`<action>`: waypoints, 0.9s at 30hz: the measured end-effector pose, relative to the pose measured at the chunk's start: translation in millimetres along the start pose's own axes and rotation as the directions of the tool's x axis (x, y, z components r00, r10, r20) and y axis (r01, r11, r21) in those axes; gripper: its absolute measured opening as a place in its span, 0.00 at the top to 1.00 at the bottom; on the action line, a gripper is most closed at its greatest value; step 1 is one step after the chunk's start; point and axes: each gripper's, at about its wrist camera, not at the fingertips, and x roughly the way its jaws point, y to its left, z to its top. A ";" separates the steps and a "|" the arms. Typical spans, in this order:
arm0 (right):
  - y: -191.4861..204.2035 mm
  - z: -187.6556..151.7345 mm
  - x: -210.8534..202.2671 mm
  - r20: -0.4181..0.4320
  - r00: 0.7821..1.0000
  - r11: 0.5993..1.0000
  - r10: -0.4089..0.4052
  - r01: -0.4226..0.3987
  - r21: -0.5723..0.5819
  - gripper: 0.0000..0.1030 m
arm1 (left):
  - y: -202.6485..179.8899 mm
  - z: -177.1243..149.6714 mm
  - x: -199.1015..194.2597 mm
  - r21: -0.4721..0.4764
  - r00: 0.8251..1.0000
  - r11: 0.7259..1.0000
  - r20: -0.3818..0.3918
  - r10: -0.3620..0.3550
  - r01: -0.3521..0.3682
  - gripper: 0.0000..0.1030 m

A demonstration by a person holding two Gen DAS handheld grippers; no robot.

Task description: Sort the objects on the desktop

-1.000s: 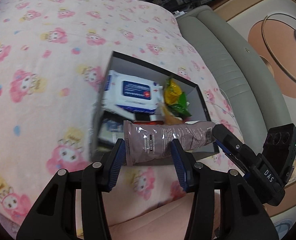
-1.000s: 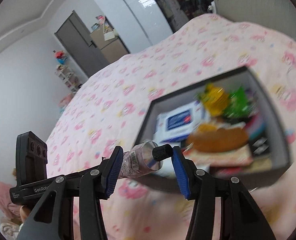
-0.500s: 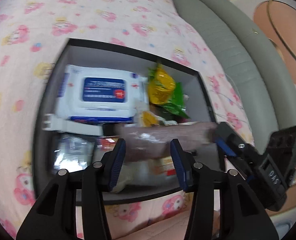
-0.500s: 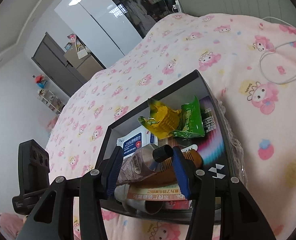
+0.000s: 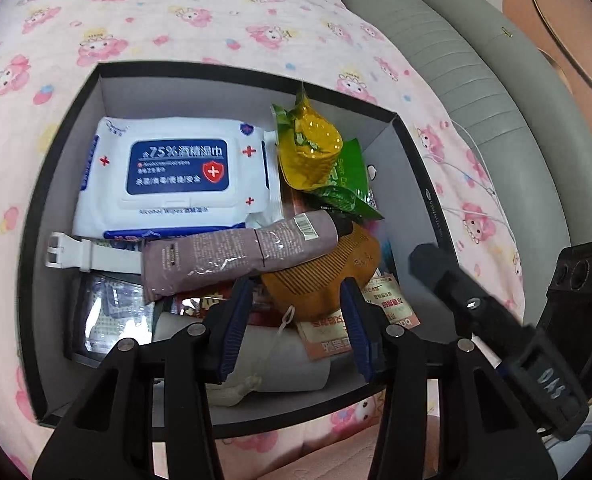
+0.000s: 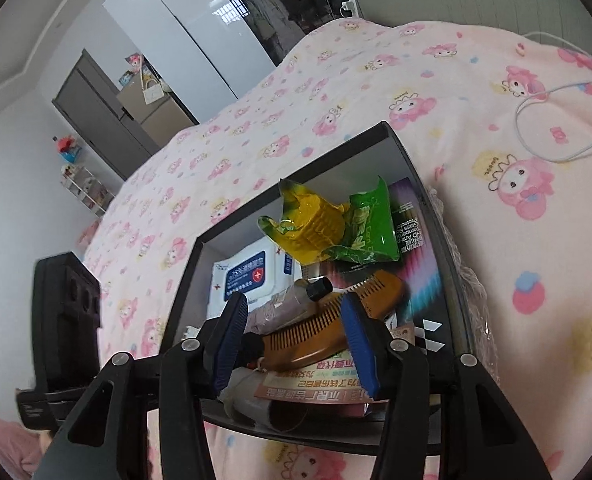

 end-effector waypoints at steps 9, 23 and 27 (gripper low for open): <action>31.4 0.5 -12.5 0.030 0.994 0.990 -0.101 0.103 -0.096 0.55 | -7.6 18.0 -73.9 0.037 0.966 0.993 0.239 0.099 -0.111 0.56; 157.0 39.6 -57.9 0.140 0.979 0.949 -0.149 0.181 -0.256 0.44 | 12.4 51.4 -217.1 -0.029 0.816 0.956 0.514 0.264 -0.291 0.02; 183.7 44.0 -60.9 0.142 0.979 0.952 -0.150 0.181 -0.245 0.41 | 17.2 46.0 -248.8 -0.034 0.781 0.934 0.538 0.318 -0.357 0.01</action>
